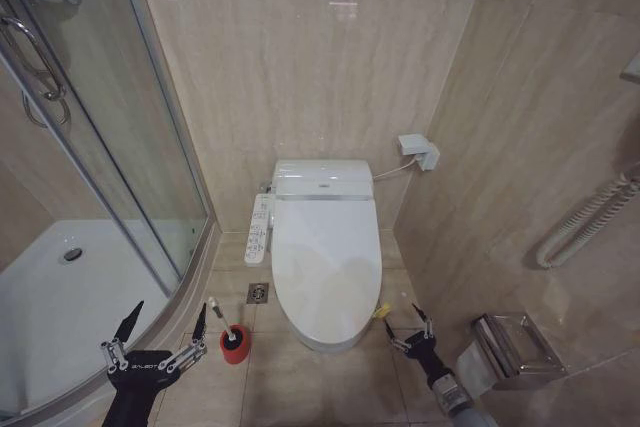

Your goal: Open the toilet lid, clean the toilet bowl with a toilet brush, close the toilet lid, and flush.

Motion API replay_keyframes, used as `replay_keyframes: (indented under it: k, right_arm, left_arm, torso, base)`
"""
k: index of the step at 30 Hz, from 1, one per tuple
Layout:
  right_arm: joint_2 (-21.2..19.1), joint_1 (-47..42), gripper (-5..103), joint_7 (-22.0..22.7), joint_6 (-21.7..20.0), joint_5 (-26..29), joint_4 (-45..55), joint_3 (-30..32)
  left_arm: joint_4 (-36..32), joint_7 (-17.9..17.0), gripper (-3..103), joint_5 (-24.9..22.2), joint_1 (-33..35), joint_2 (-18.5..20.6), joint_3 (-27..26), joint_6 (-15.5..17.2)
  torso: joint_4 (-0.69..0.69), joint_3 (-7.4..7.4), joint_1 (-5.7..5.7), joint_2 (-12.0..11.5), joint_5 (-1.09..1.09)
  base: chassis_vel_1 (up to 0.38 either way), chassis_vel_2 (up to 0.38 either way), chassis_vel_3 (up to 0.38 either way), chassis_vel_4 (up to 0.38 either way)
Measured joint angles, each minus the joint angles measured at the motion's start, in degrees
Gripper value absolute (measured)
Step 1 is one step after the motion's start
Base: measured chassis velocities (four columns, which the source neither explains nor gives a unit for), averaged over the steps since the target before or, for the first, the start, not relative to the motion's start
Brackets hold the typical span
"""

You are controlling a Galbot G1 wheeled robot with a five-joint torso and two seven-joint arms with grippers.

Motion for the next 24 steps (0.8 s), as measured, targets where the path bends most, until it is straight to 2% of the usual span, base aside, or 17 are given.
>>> replay_keyframes:
  k: [8, 24]
  right_arm:
    - [0.21, -1.61, 91, -0.11, -0.14, 0.05, 1.88, -0.64]
    - [1.31, 3.69, 91, 0.16, 0.01, 0.03, -2.83, -2.28]
  left_arm:
    - [0.0, 0.0, 100, 0.0, 0.0, 0.0, 0.0, 0.0]
    - [0.0, 0.0, 100, 0.0, 0.0, 0.0, 0.0, 0.0]
  torso:
    - [-0.01, 0.0, 0.0, 0.0, 0.0]
    - [-0.01, 0.0, 0.0, 0.0, -0.01]
  base:
    - [0.0, 0.0, 0.0, 0.0]
    - [0.0, 0.0, 0.0, 0.0]
